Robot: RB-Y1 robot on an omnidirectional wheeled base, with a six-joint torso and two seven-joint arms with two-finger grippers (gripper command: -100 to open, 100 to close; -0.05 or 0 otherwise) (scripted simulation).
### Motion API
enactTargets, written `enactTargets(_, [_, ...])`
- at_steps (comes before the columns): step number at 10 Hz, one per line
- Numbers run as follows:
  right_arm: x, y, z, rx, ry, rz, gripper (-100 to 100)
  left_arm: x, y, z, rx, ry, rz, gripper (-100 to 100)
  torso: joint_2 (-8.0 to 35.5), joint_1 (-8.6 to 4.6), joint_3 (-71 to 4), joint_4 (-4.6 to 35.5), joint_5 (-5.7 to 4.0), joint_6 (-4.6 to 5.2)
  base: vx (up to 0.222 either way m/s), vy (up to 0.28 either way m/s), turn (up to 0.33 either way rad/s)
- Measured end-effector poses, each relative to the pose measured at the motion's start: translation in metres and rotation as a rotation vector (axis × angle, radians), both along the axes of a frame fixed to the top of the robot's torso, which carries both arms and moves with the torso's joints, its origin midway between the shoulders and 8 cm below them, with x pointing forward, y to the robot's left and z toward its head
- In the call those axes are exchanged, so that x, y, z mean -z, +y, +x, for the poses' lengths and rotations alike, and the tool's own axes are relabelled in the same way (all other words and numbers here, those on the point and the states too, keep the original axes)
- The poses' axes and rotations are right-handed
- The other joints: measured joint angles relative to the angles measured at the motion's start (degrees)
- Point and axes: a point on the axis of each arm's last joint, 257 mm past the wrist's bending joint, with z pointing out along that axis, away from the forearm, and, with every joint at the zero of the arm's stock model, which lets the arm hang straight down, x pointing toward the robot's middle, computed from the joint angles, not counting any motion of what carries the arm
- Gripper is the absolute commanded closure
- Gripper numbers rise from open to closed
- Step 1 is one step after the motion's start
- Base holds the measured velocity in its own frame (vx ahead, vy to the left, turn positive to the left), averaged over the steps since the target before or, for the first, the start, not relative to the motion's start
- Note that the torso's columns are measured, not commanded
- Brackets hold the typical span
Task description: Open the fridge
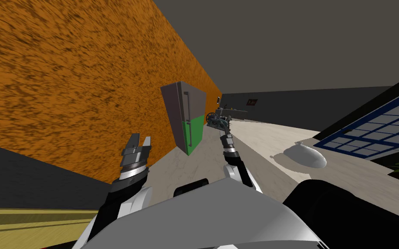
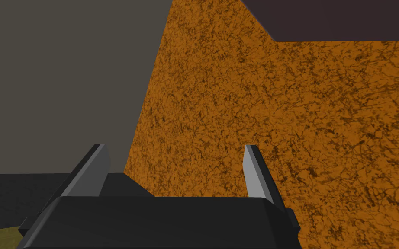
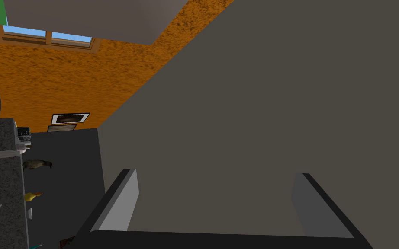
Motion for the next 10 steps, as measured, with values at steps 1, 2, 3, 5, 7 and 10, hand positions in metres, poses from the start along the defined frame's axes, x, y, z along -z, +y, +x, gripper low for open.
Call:
enactTargets(1, [0.0000, 0.0000, 0.0000, 0.000, 0.000, 0.000, 0, 0.0000, 0.0000, 0.0000, 0.000, 0.000, 0.000, 0, 2.32, 0.00, -4.67, 2.35, 0.00, 0.00, 0.000, 0.000, 0.000])
enactTargets(2, [0.0000, 0.0000, 0.0000, 0.000, 0.000, 0.000, 0, 0.0000, 0.0000, 0.0000, 0.000, 0.000, 0.000, 0, 5.97, 0.00, -12.00, 6.00, 0.00, 0.00, 0.000, 0.000, 0.000])
enactTargets(3, [-0.0001, 0.0000, 0.0000, 0.000, 0.000, 0.000, 0, -0.0001, 0.0000, 0.0000, 0.000, 0.000, 0.000, 0, 10.03, 0.00, -20.14, 10.06, 0.00, 0.00, 0.000, 0.000, 0.000])
enactTargets(5, [-0.0001, 0.0000, 0.0000, 0.000, 0.000, 0.000, 0, -0.0001, 0.0000, 0.0000, 0.000, 0.000, 0.000, 0, 18.45, 0.00, -36.92, 18.46, 0.00, 0.00, 0.000, 0.000, 0.000])
enactTargets(7, [-0.0002, 0.0000, -0.0001, 0.000, 0.000, 0.000, 0, -0.0001, 0.0000, -0.0001, 0.000, 0.000, 0.000, 0, 26.93, 0.00, -53.81, 26.91, 0.00, 0.00, 0.000, 0.000, 0.000])
enactTargets(10, [-0.0002, 0.0000, -0.0001, 0.000, 0.000, 0.000, 0, -0.0002, 0.0000, -0.0001, 0.000, 0.000, 0.000, -100, 39.62, 0.00, -79.19, 39.60, 0.00, 0.00, 0.006, -0.007, 0.003])
